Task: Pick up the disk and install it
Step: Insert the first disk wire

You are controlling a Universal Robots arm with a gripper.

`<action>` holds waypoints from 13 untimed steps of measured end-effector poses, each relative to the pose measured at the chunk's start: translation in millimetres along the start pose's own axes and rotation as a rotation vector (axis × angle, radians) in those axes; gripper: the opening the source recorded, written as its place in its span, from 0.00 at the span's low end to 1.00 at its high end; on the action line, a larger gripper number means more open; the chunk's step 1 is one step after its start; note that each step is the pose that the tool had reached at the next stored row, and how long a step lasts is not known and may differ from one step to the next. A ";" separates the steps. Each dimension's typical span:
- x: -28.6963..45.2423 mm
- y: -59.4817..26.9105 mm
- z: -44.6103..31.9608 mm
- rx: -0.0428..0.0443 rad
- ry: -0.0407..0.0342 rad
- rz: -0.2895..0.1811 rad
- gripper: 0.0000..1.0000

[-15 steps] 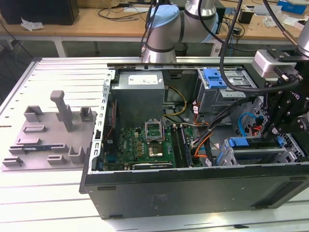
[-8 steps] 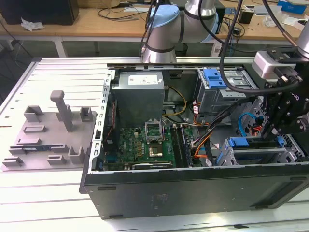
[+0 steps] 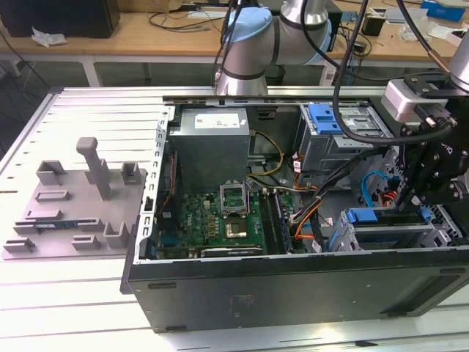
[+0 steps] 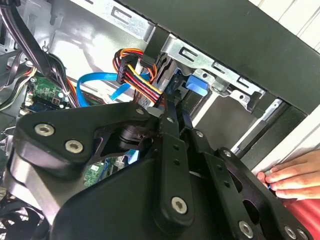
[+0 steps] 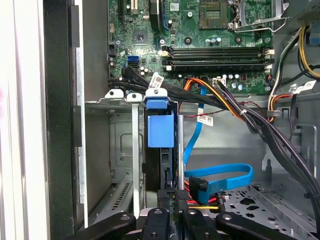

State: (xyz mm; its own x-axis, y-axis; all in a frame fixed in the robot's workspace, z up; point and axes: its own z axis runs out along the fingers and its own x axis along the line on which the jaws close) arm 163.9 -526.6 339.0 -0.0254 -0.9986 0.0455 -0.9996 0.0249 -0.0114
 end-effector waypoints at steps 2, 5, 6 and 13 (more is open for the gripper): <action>0.0 0.0 0.8 0.0000 0.0001 0.000 0.16; -0.1 0.0 1.8 0.0000 0.0000 0.000 0.16; -0.1 0.0 1.9 0.0000 -0.0003 0.000 0.16; 1.3 0.8 -30.0 0.0000 0.0000 0.000 0.30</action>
State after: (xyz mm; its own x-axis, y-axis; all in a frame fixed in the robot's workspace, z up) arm 162.8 -526.5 369.1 -0.0254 -0.9986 0.0456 -0.9996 0.0249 -0.0114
